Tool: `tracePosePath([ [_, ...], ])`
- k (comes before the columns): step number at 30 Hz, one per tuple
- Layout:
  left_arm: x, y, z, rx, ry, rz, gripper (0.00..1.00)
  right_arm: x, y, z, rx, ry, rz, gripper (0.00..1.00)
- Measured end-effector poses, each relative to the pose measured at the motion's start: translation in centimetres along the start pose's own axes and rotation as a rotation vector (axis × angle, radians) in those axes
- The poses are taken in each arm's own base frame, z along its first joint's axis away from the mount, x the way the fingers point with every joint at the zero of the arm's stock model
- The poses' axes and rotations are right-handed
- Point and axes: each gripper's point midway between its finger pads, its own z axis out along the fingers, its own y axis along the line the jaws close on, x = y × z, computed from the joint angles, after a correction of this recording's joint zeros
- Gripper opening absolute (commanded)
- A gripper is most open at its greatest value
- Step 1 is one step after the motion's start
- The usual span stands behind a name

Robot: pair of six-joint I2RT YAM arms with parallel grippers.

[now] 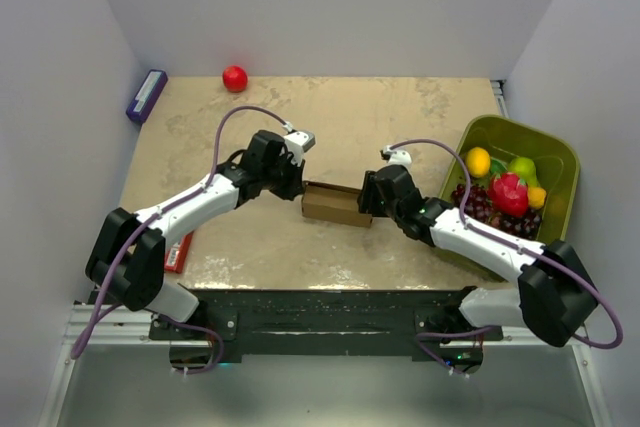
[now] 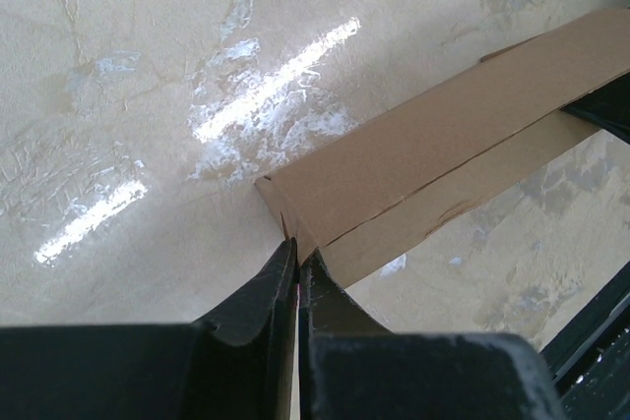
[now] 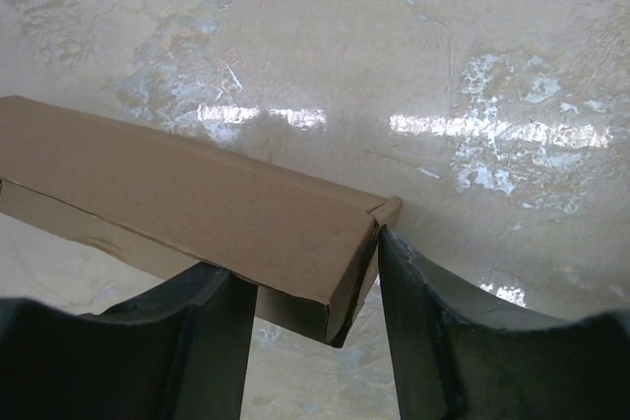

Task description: Fold the paper box

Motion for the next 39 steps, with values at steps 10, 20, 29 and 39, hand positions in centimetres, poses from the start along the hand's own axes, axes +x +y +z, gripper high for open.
tracePosePath([
  [10, -1.1, 0.0, -1.0, -0.024, 0.018, -0.015, 0.0, -0.2, -0.6, 0.5, 0.034, -0.021, -0.004, 0.45],
  [20, -1.3, -0.3, -1.3, -0.021, 0.022, -0.047, 0.0, -0.4, -0.8, 0.7, 0.049, -0.035, -0.011, 0.41],
  [29, -0.9, -0.6, -0.7, -0.009, 0.014, -0.092, 0.0, -0.5, -0.8, 0.9, 0.056, -0.042, -0.016, 0.39],
  [39, -0.7, -1.1, -0.1, 0.002, -0.024, -0.116, 0.0, -0.6, -1.2, 1.0, 0.079, -0.054, -0.021, 0.38],
])
